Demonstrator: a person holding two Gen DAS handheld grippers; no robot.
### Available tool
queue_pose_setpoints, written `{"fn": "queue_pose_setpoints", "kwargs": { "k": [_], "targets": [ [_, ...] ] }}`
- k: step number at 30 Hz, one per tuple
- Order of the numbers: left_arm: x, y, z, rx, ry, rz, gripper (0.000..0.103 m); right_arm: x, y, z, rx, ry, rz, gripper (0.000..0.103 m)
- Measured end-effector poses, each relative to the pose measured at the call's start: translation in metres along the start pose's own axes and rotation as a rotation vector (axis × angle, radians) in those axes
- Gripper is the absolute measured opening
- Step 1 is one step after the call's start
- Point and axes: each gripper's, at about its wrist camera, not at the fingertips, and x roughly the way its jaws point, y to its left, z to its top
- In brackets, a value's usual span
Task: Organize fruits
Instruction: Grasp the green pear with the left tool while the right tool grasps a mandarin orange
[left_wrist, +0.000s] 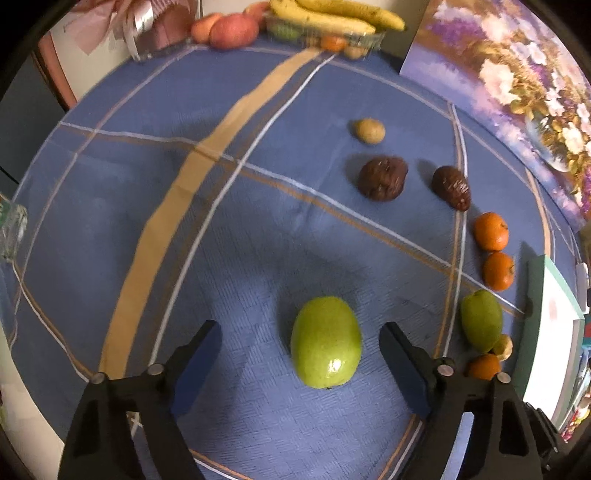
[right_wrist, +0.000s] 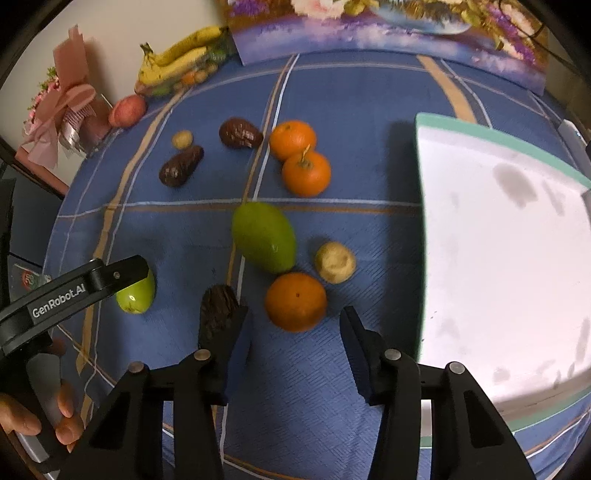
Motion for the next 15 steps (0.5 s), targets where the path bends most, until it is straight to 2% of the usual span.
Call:
{"fn": "queue_pose_setpoints", "kwargs": {
  "k": [2,4,8,11,14,15],
  "targets": [
    [0.006,0.000,-0.001,-0.006,0.020,-0.006,0.085,0.005,0.001,0.001,0.002,0.014,-0.003,0.046],
    [0.009,0.000,-0.002,-0.004,0.033,-0.016,0.077,0.009,0.001,0.001,0.002,0.023,-0.004,0.044],
    [0.014,-0.002,-0.004,0.005,0.042,-0.010,0.077,0.012,0.002,0.003,-0.007,0.024,-0.011,0.041],
    [0.016,-0.002,-0.004,0.004,0.038,-0.004,0.071,0.014,0.002,0.004,-0.007,0.021,-0.005,0.041],
    [0.018,-0.003,-0.005,0.005,0.029,0.001,0.062,0.013,0.001,0.004,-0.006,0.019,-0.009,0.038],
    [0.020,-0.007,0.001,0.003,0.029,-0.002,0.056,0.013,0.001,0.004,-0.004,0.018,-0.005,0.038]
  ]
}}
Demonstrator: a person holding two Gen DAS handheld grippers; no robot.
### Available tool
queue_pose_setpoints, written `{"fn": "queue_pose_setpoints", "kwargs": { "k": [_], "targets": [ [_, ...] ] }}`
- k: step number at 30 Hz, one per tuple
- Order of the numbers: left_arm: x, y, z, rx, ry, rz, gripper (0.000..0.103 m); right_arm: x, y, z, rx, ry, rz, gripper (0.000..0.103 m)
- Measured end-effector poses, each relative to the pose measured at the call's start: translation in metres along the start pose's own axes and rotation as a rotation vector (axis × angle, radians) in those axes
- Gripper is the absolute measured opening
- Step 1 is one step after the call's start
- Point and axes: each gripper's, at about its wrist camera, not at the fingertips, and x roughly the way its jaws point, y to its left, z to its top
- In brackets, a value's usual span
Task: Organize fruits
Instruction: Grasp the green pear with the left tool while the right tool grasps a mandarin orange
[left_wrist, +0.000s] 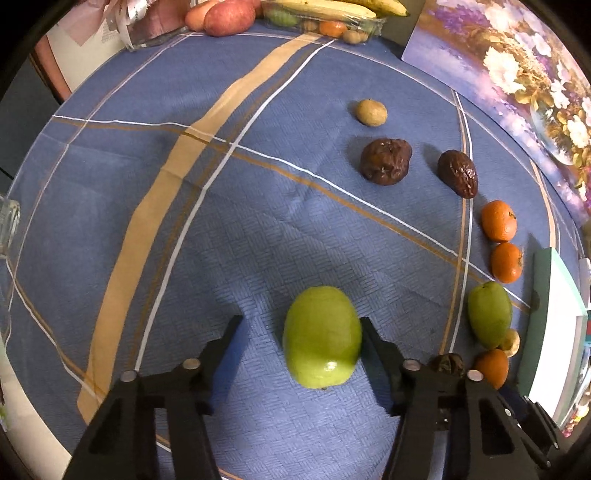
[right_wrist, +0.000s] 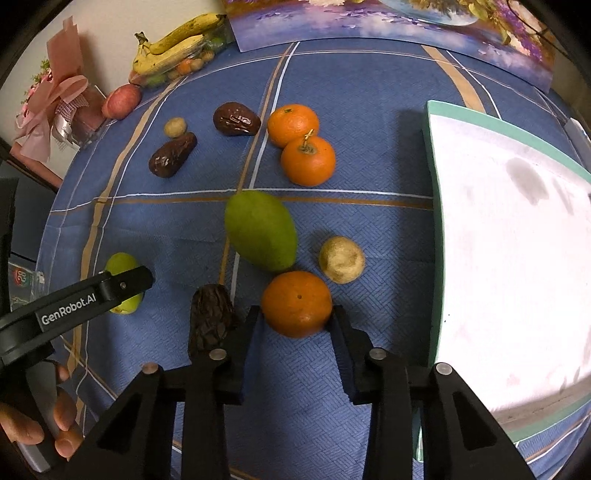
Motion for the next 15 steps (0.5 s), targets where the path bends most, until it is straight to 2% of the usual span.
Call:
{"fn": "queue_pose_setpoints", "kwargs": {
  "k": [1,3,8,15],
  "targets": [
    [0.000,0.000,0.000,-0.002,-0.001,-0.011,0.047,0.000,-0.001,0.000,0.002,0.000,0.003,0.037],
    [-0.006,0.005,0.002,-0.009,0.004,-0.037,0.041,0.000,-0.001,0.000,0.002,-0.002,0.007,0.036],
    [-0.010,0.013,0.002,-0.041,0.000,-0.072,0.041,-0.009,-0.007,-0.002,0.013,-0.021,0.046,0.035],
    [-0.037,0.013,0.000,-0.032,-0.070,-0.123,0.041,-0.051,-0.020,-0.001,0.044,-0.153,0.066,0.035]
  ]
}}
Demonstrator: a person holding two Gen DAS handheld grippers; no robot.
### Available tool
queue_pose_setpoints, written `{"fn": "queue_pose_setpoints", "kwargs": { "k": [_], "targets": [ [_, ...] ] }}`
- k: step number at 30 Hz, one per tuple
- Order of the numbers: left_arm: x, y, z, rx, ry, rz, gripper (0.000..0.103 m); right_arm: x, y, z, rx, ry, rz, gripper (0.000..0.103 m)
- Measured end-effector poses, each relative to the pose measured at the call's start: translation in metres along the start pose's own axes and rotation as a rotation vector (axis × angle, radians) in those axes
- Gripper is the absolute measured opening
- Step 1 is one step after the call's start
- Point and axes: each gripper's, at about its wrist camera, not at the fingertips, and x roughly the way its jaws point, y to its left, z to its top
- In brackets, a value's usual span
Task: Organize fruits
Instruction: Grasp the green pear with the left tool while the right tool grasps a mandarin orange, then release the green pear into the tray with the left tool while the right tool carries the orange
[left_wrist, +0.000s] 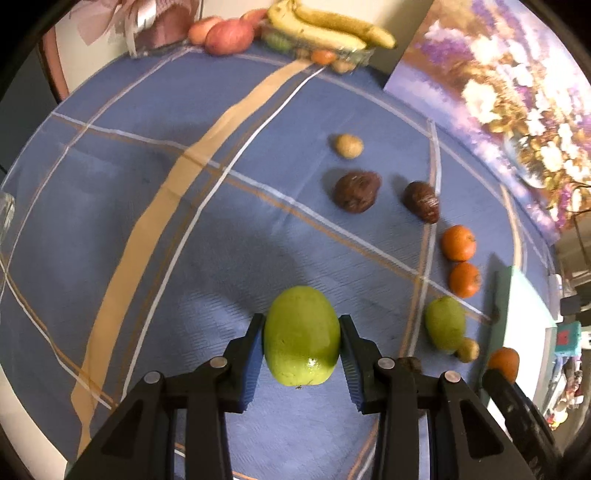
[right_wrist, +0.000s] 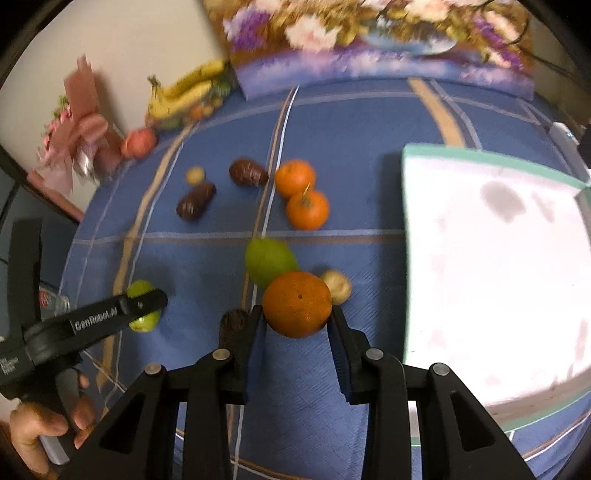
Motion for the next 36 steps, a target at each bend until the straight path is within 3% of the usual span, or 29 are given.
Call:
{"fn": "queue_pose_setpoints", "kwargs": {
  "k": [5,11,22,36],
  "targets": [
    [-0.022,-0.015,-0.002,0.051,-0.056,-0.028,0.041,-0.014,-0.019,0.012,0.053,-0.058,-0.049,0.035],
    [-0.032,-0.050,-0.006,0.137,-0.055,-0.070,0.041,-0.026,-0.060,0.027,0.142,-0.105,-0.162,0.035],
    [-0.022,-0.148,0.002,0.313,-0.042,-0.121,0.041,-0.052,-0.134,0.043,0.335,-0.175,-0.257,0.035],
    [0.006,-0.254,-0.022,0.537,-0.011,-0.205,0.041,-0.062,-0.179,0.060,0.397,-0.214,-0.340,0.035]
  ]
}}
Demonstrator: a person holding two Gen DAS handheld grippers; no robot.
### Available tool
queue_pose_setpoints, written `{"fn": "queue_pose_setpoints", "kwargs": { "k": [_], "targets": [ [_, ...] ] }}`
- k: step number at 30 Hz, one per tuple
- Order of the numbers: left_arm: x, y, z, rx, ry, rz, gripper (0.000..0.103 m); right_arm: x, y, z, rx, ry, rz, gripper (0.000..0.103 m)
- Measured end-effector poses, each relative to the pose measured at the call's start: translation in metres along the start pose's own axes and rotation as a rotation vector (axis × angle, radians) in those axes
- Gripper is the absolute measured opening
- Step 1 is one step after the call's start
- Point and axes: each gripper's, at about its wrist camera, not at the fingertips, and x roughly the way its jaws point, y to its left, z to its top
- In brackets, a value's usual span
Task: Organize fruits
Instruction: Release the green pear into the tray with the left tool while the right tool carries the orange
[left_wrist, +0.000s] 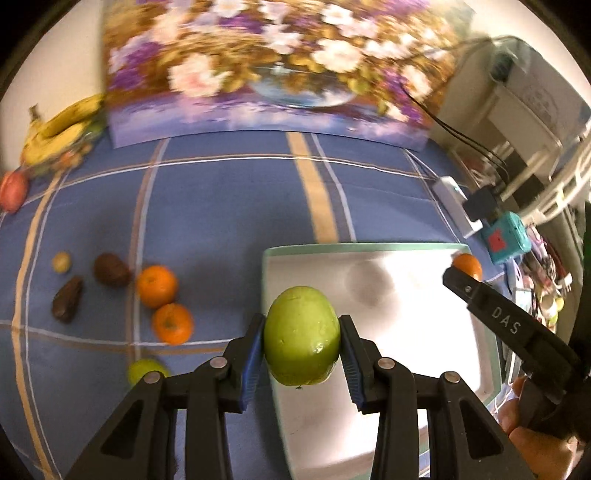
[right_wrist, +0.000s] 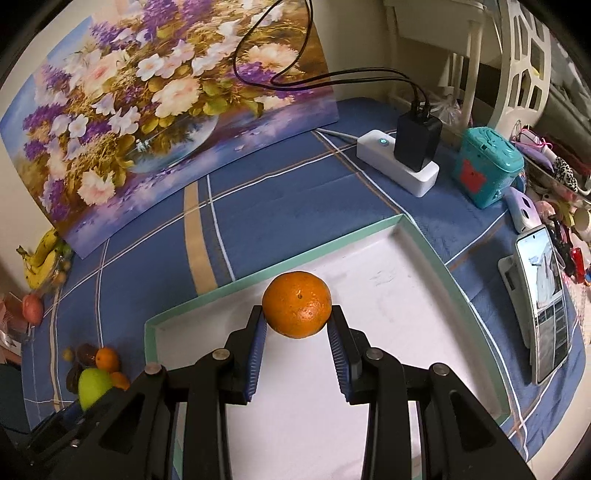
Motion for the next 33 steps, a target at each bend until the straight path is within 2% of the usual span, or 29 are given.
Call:
{"fn": "queue_pose_setpoints", "kwargs": {
  "k": [9,22,33],
  "targets": [
    [0.026,-0.027,0.001,0.076,0.021,-0.011,0.041,0.005,-0.005,0.000,0.016,0.013,-0.013,0.035],
    [0.043,-0.029,-0.007,0.094,0.054,0.006,0.041,0.012,-0.014,-0.002,0.034,0.035,-0.017,0.036],
    [0.061,-0.028,-0.014,0.101,0.100,0.043,0.041,0.043,-0.020,-0.012,0.034,0.135,-0.054,0.036]
  ]
}}
